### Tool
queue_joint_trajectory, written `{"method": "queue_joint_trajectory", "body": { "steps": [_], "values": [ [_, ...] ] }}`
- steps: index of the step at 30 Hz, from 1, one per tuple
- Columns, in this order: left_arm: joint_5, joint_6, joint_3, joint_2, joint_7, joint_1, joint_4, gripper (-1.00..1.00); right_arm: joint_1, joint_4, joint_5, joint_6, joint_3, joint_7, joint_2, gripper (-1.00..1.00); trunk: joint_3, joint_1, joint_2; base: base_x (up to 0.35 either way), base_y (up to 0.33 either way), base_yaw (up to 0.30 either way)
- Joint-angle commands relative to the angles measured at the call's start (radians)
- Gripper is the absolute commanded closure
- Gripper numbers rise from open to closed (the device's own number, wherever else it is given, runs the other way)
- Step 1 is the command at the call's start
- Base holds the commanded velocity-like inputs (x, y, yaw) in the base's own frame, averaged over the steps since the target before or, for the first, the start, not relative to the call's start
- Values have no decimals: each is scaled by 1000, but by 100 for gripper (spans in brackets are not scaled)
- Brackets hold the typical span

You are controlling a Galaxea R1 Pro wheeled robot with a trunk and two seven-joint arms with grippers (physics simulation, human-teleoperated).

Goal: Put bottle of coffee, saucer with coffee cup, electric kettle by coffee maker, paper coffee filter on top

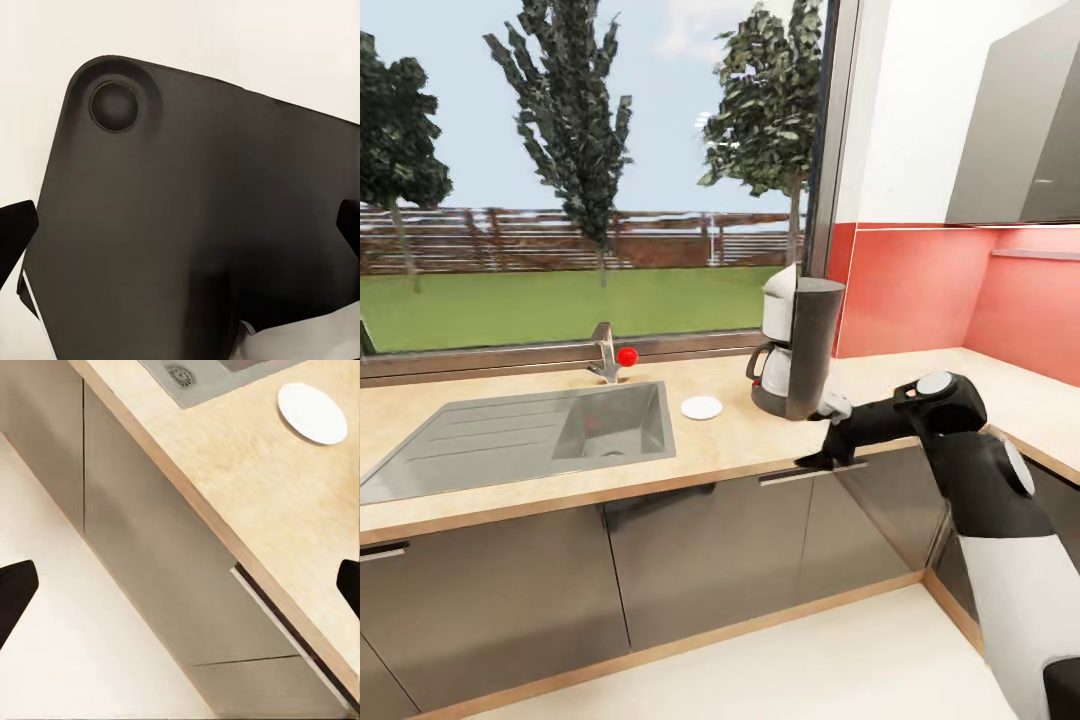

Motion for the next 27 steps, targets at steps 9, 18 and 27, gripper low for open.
{"method": "queue_joint_trajectory", "body": {
  "steps": [9, 18, 27],
  "values": [
    [3, 3, -4, 5, 0, 0, -41, -100, 550, 160, -99, -409, -417, -1, -96, -100, -1, 0, -1, 0, 0, 0],
    [199, 8, 8, 27, -3, 0, -209, -100, 653, 1116, -84, -756, -824, -532, -151, -100, -1, 0, -1, 0, 0, 0],
    [214, 8, 6, 34, -2, 0, -208, -100, 660, 1187, -82, -762, -830, -735, -153, -100, -1, 0, -1, 0, 0, 0]
  ]
}}
